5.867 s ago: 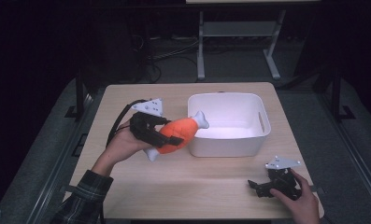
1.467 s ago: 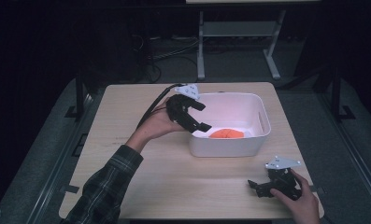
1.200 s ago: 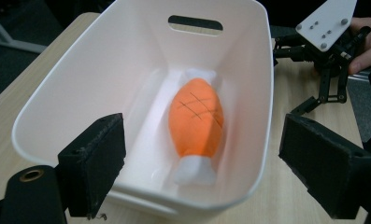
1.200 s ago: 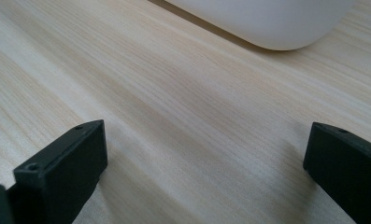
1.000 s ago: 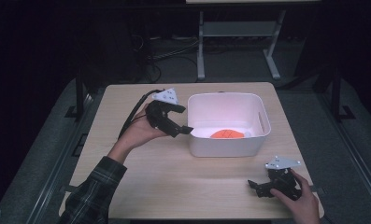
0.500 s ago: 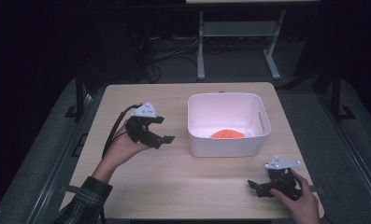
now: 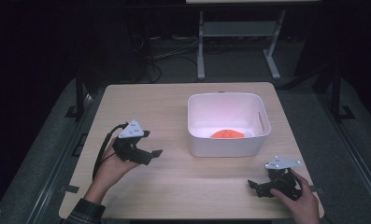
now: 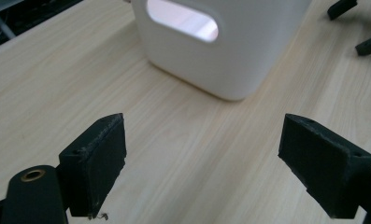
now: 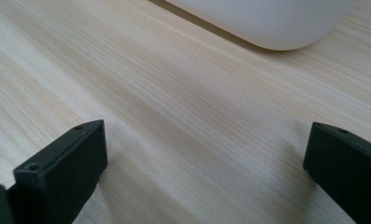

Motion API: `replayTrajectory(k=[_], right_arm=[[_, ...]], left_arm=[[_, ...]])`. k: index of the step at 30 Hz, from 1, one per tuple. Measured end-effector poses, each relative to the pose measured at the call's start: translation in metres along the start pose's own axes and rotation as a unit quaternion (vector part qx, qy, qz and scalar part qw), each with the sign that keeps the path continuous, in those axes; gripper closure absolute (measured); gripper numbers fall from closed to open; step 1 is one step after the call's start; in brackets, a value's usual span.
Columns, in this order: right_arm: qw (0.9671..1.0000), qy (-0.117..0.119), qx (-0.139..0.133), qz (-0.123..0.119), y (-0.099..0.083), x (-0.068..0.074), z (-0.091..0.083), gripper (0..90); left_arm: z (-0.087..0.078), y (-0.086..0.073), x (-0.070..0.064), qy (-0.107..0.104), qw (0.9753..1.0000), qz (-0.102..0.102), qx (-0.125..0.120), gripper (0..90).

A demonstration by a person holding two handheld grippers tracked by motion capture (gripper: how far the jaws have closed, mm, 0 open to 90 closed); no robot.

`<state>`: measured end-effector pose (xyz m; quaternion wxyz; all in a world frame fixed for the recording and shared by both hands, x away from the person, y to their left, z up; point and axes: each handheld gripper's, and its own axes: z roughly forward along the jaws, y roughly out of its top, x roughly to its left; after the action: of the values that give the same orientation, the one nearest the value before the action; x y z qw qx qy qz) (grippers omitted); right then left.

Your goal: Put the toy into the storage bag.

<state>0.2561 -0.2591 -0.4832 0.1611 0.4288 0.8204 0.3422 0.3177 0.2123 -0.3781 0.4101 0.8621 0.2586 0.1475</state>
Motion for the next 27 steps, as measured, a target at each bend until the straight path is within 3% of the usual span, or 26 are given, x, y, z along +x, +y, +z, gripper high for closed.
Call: replayTrajectory(k=[11, 19, 25, 27], right_arm=[[1.0, 0.0, 0.0, 0.0, 0.0, 0.0, 0.0, 0.0], [1.0, 0.0, 0.0, 0.0, 0.0, 0.0, 0.0, 0.0], [1.0, 0.0, 0.0, 0.0, 0.0, 0.0, 0.0, 0.0], [1.0, 0.0, 0.0, 0.0, 0.0, 0.0, 0.0, 0.0]], left_arm=[[0.0, -0.04, -0.013, 0.016, 0.9997, -0.012, 0.011, 14.3], [0.002, -0.076, -0.022, 0.024, 0.9985, -0.035, 0.035, 14.3], [0.004, -0.095, -0.021, 0.03, 0.9967, -0.055, 0.05, 14.3], [0.007, -0.1, -0.021, 0.038, 0.9959, -0.05, 0.065, 14.3]])
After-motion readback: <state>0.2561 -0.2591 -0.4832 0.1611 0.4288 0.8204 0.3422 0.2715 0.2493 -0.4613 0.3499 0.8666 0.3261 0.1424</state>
